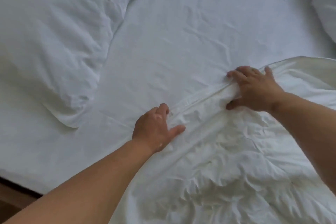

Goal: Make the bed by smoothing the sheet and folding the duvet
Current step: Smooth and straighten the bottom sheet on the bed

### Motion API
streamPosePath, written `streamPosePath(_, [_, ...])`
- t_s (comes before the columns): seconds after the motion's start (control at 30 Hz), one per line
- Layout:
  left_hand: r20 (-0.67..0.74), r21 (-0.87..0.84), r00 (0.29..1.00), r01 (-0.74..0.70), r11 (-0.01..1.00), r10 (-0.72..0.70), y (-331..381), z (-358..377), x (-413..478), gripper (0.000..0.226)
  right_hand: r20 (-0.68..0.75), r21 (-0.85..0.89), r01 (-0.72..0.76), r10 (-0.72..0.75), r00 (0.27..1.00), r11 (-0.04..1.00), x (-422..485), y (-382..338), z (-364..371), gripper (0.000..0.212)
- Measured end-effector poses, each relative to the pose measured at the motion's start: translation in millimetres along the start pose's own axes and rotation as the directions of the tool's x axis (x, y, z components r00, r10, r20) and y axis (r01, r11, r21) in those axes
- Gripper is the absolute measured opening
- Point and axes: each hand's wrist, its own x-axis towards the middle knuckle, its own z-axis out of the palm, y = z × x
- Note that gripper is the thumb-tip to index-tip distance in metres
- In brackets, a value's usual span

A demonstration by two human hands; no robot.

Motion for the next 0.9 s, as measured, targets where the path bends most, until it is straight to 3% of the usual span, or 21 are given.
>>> streamPosePath(0.07, [-0.005,-0.022,1.0,-0.017,1.0,0.017,-5,3,11,0.055,-0.047,0.045,0.07,-0.068,0.997,0.997,5,4,15,0.064])
streamPosePath(0.17, [0.083,0.05,0.99,-0.114,0.992,0.11,-2,3,19,0.044,0.044,0.224,0.064,-0.076,0.996,0.972,-4,1,12,0.054])
streamPosePath(0.23, [0.131,0.044,0.975,-0.185,0.982,0.178,2,-3,23,0.043,-0.005,0.21,0.094,-0.095,0.995,0.973,9,-5,-17,0.06])
streamPosePath(0.3, [0.12,-0.065,0.978,-0.165,0.984,0.172,3,-18,33,0.053,-0.095,0.177,0.187,-0.172,0.98,0.966,40,-20,-65,0.061])
streamPosePath(0.37, [0.061,-0.243,0.99,-0.107,0.964,0.125,-1,-44,48,0.046,-0.129,0.114,0.293,-0.279,0.952,0.949,78,-47,-118,0.044])
streamPosePath(0.43, [-0.051,-0.289,0.995,-0.093,0.953,0.082,-15,-75,67,0.034,-0.149,0.055,0.345,-0.334,0.931,0.937,114,-84,-163,0.036])
streamPosePath(0.57, [-0.281,-0.236,0.96,-0.069,0.969,0.0,-45,-136,100,0.034,-0.247,0.079,0.272,-0.245,0.937,0.959,173,-124,-204,0.047])
streamPosePath(0.7, [-0.156,0.062,0.986,-0.056,0.997,0.065,-56,-141,133,0.042,-0.254,-0.01,0.176,-0.173,0.952,0.984,208,-139,-169,0.047])
streamPosePath(0.83, [-0.158,-0.002,0.987,0.026,1.0,-0.026,-65,-128,123,0.069,-0.257,-0.043,0.035,-0.044,0.965,0.998,211,-130,-150,0.085])
streamPosePath(0.9, [-0.072,-0.058,0.994,0.08,0.995,-0.084,-78,-121,97,0.071,-0.333,-0.029,-0.045,0.033,0.942,0.999,201,-128,-146,0.097])
